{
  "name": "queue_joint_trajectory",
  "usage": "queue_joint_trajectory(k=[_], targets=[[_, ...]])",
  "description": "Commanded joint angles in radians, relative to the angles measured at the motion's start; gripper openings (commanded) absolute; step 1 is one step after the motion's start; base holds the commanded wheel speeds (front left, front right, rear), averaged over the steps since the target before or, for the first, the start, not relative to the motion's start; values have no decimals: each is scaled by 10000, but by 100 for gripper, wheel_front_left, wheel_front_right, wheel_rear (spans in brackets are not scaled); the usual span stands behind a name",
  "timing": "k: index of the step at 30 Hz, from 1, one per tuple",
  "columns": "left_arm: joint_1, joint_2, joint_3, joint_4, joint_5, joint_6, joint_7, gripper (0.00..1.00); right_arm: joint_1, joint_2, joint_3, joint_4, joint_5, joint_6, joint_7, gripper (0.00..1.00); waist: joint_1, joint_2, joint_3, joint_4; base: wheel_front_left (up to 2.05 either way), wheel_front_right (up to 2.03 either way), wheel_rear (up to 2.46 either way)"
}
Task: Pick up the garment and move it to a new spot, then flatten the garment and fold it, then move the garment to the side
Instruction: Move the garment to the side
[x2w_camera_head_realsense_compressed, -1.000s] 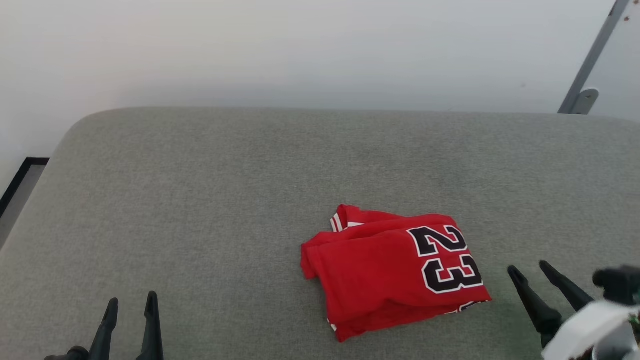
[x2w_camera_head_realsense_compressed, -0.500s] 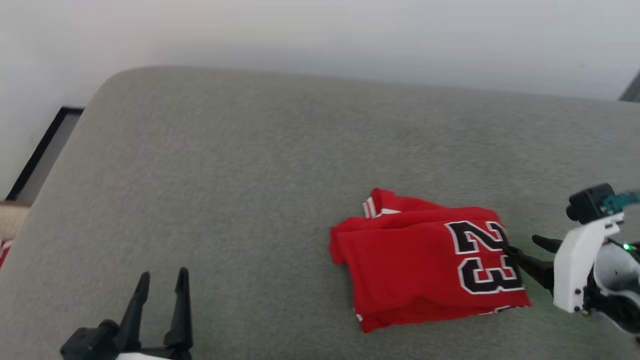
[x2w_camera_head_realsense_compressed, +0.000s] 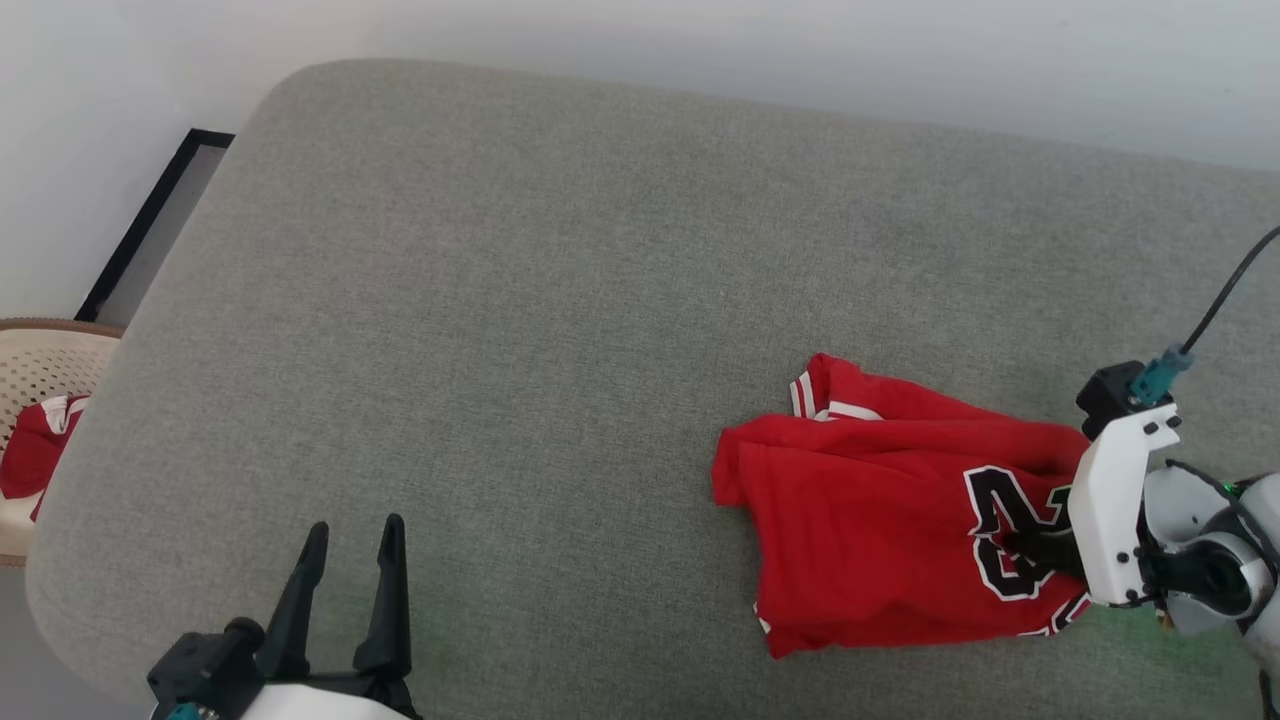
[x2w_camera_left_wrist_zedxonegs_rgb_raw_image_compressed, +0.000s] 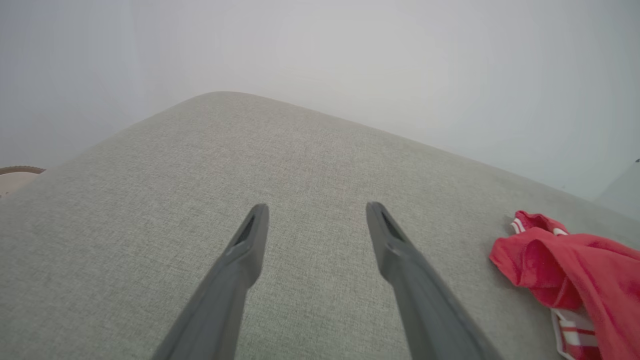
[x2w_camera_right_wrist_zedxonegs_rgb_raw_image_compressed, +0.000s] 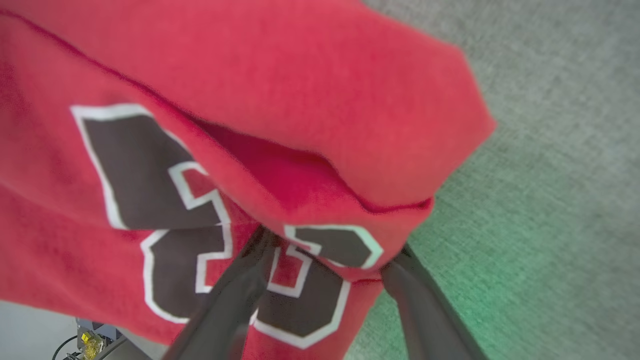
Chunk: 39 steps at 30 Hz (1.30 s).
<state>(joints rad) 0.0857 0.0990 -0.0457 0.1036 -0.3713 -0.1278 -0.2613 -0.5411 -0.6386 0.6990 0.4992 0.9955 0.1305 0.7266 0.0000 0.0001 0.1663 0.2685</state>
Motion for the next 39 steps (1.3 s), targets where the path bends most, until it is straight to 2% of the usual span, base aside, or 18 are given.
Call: queue_joint_trajectory(k=[1,9,18,26,39], targets=[[-193,-13,22,-9,-44,-30,-48,100,285,512,400,220,108,3,122,0,0,-1,64,13,0,0,0],[-661,14,144,-57,-178,-31,-48,100,-661,-336,-105,-229,457,-12,-362,0,0,-1,313,-332,0,0,0],[-1698,367,-116,-37,-105,-31,-48,100,-1130,-1489,-583,-692,429,-5,-1047,0,0,-1,627,-1228,0,0,0],[-3073,629,-1017,57,39,-31,-48,100,-1755,-2301,-1044,-371,293,-2,-1617,0,0,-1,1213,-2345,0,0,0],[-5046,805,-2555,470,242,-31,-48,100,-2998,-3044,-1299,546,-371,-2,-2655,0,0,-1,2373,-3640,0,0,0]])
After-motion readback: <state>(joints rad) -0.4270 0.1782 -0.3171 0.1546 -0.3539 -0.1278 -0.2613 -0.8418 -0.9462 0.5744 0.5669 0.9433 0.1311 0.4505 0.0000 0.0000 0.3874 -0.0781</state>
